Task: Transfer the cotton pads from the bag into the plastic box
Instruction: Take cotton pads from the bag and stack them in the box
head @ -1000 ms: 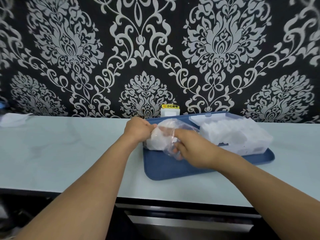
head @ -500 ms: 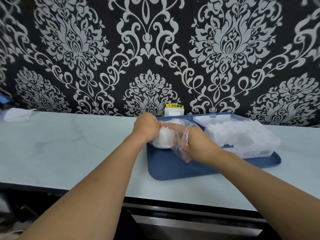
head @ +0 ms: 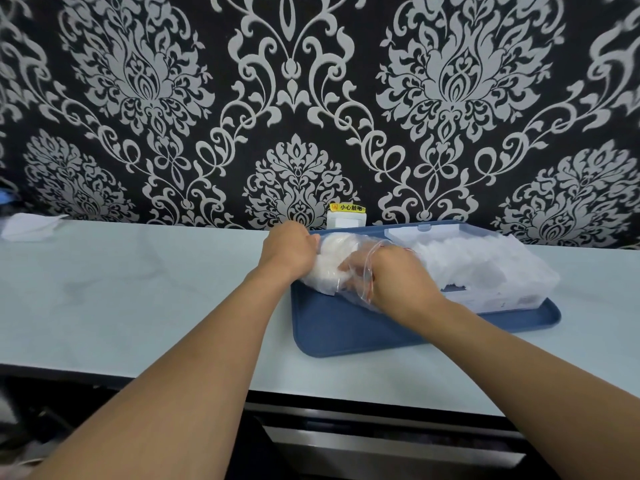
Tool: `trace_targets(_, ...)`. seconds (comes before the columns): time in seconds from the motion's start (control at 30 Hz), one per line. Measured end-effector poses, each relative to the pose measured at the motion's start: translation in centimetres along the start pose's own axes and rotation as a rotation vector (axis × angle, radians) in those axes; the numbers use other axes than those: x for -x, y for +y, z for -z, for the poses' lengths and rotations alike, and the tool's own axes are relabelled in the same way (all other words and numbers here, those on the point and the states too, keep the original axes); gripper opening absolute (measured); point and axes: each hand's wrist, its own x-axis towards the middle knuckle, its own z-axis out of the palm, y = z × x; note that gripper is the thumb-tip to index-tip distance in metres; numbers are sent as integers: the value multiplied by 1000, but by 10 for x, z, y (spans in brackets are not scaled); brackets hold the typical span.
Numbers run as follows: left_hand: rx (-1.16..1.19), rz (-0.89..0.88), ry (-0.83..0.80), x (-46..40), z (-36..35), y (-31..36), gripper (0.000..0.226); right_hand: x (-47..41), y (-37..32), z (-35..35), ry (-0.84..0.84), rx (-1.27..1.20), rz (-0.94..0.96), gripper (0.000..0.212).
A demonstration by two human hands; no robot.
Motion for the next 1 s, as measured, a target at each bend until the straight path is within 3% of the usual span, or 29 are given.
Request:
trace_targets(0.17,-24,-7,-22,2,1,-4,33,1,-3,0,60,117,145,18)
trace_targets(0.37,-15,8,-16,3,0,-2,32,8,-4,3,-36,-152,110,26)
trace_targets(0.57,-36,23,14,1,-4,-1,34,5,-1,-4,-23,-198,103,14)
trace_targets(0.77,-60,46,49,-7,-8,-4,34,16,7,22,-52,-256,46,27)
trace_targets(0.9,-61,58,59,-10,-8,-7,34,32,19,62,29,-641,-81,16)
trace_targets(1.0,-37,100,125,-6,1,-1,44,44,40,83,121,-972,-312,16)
